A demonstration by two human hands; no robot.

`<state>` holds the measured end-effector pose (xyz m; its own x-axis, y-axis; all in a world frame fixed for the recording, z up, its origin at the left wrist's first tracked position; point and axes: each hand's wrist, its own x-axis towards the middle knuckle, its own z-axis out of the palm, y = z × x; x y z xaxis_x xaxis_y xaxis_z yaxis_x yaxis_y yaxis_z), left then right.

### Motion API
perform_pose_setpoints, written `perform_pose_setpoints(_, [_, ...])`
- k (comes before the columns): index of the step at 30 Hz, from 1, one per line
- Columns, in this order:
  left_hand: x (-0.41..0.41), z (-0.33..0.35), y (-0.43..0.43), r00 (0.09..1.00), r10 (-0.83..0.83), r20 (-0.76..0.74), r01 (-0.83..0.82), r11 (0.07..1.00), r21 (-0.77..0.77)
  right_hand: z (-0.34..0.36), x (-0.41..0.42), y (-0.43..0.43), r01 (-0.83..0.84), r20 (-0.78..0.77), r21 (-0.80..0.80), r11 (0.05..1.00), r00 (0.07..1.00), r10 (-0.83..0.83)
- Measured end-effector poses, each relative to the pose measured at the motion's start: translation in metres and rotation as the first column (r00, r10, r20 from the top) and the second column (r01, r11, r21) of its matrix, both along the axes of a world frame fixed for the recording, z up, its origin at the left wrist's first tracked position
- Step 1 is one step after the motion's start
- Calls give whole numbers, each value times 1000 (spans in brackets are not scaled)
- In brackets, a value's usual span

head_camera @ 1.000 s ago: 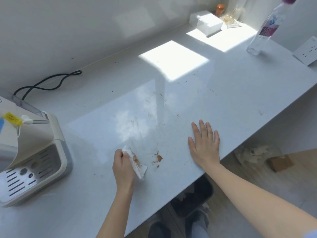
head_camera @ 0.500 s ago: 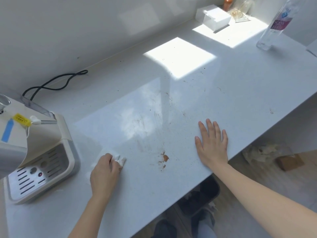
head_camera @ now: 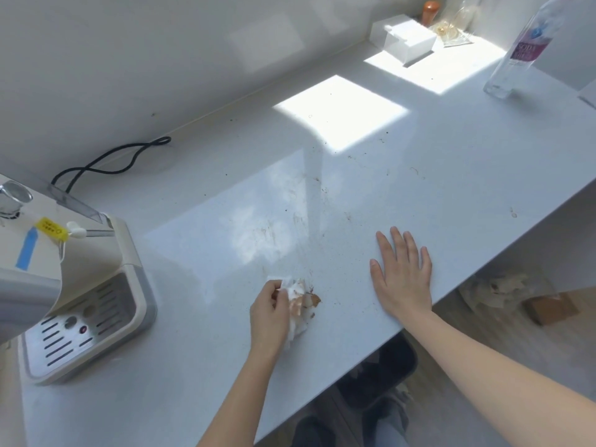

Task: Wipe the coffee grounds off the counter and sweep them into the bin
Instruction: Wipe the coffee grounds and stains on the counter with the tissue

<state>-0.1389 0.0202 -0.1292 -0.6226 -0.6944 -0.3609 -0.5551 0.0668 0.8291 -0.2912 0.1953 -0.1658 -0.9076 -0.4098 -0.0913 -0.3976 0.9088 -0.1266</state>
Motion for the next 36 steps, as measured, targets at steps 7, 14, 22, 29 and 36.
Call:
perform_pose_setpoints(7, [66,26,-91,967,236,-98,-252,943,-219,-2,-1,-1,-3,11,-7,1000,1000,3])
perform_pose_setpoints(14, [80,25,-123,965,262,-3,-203,741,-640,-3,-2,0,-2,6,0,1000,1000,2])
perform_pose_setpoints(22, [48,-10,-60,992,109,66,-72,906,-417,-3,-2,1,1,4,-10,1000,1000,-1])
perform_pose_setpoints(29, [66,-18,-61,983,93,156,16,811,-584,-3,-2,1,0,6,-16,1000,1000,0])
perform_pose_setpoints(36, [75,-27,-41,982,-54,184,139,861,-490,-2,-2,1,0,11,-4,1000,1000,0])
